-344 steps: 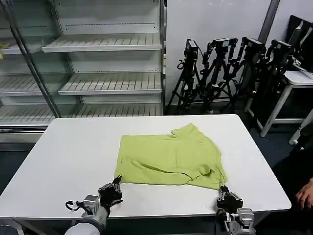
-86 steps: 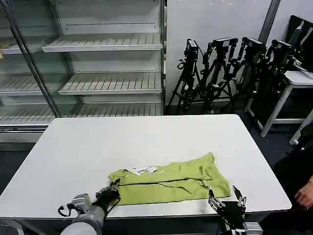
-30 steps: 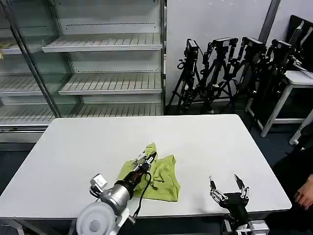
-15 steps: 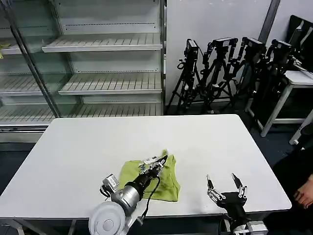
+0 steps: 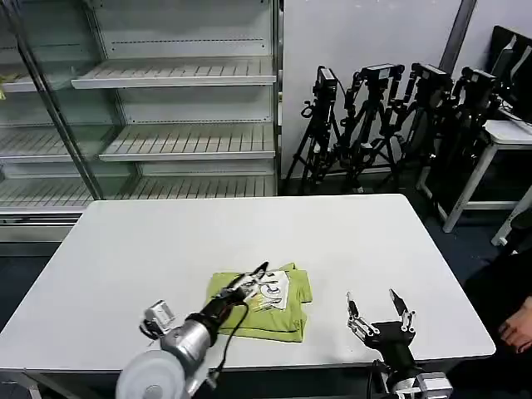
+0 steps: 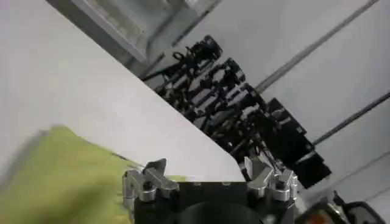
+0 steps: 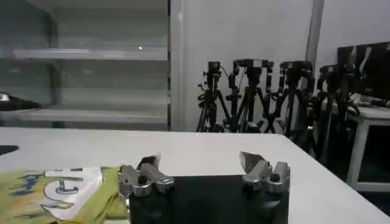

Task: Fold and organize the clothes.

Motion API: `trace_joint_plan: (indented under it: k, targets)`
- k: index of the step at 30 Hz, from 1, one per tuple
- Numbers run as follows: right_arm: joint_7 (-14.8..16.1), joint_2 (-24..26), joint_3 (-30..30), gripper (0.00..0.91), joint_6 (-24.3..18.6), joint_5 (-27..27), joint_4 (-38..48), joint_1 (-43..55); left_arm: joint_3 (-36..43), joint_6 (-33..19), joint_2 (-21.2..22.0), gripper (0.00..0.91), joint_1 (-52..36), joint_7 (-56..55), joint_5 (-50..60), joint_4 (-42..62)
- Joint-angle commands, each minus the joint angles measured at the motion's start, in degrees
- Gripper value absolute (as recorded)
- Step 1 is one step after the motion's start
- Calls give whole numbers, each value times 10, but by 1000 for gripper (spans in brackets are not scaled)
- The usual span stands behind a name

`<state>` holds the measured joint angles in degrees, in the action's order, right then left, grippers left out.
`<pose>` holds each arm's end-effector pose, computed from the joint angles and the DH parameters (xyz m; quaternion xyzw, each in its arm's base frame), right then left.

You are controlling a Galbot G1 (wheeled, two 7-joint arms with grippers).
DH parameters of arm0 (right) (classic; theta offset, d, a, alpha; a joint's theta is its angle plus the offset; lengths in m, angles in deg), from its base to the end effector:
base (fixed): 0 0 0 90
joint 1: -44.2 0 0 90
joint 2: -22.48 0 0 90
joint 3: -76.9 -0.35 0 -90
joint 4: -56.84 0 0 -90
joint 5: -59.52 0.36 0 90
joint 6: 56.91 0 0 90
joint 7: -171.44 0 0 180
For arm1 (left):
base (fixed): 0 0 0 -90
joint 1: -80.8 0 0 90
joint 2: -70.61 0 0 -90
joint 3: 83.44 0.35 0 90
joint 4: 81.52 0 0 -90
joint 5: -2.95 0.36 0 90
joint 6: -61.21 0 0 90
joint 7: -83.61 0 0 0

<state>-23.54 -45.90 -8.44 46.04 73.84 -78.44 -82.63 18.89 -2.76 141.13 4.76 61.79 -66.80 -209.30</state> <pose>0.1450 -0.0156 -0.2275 0.0302 -0.9973 0.0188 0.0645 0.2354 -0.0141 -0.2052 -0.1768 -0.8899 0.3640 0.2106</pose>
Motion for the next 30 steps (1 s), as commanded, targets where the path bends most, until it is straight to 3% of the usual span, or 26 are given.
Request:
trace_joint_plan:
  k: [1,6,16,30]
  targets:
    - [0,-1,0,907,1,2,0,10,-111,5,-74,907,71,11,56,-3]
    - [0,-11,-2,907,3,8,-10,8,-101,-3,-80,907,80,30,112,19]
    - [-2,-19,-16,907,6,4,-27,-4,-56,-3,-45,907,41,49,144,96]
    - [-2,-23,-22,907,10,2,-41,-16,-11,-5,9,907,20,50,91,89]
